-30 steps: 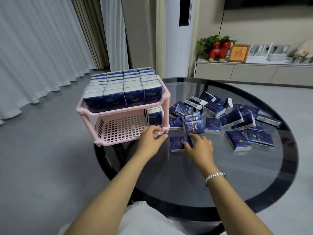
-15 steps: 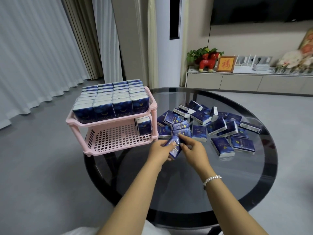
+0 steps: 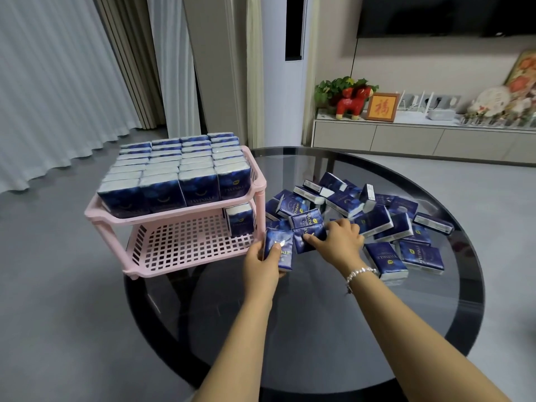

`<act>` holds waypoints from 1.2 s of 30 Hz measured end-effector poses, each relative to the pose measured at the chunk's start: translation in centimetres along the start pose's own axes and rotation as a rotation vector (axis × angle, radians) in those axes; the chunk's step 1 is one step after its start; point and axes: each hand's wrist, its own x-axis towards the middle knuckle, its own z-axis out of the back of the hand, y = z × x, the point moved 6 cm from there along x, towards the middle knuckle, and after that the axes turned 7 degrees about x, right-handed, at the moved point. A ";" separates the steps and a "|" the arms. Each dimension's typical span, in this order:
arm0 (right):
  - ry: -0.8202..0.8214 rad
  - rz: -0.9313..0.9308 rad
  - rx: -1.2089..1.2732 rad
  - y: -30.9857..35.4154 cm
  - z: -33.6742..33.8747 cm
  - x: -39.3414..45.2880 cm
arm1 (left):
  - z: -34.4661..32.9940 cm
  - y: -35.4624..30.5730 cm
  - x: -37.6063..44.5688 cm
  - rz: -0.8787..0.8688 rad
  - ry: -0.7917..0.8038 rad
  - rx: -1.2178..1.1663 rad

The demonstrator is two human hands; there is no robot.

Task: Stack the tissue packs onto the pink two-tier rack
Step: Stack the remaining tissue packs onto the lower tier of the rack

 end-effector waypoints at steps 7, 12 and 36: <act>-0.028 -0.037 0.393 -0.3 -0.1 -0.9 | -0.3 -0.6 -0.5 0.033 0.057 -0.084; -0.031 0.013 0.815 -1.1 1.3 -2.0 | 0.2 -0.7 -1.0 0.070 0.060 -0.118; -0.107 0.151 0.246 0.5 1.5 2.0 | -1.5 -0.7 -1.2 0.096 0.205 -0.085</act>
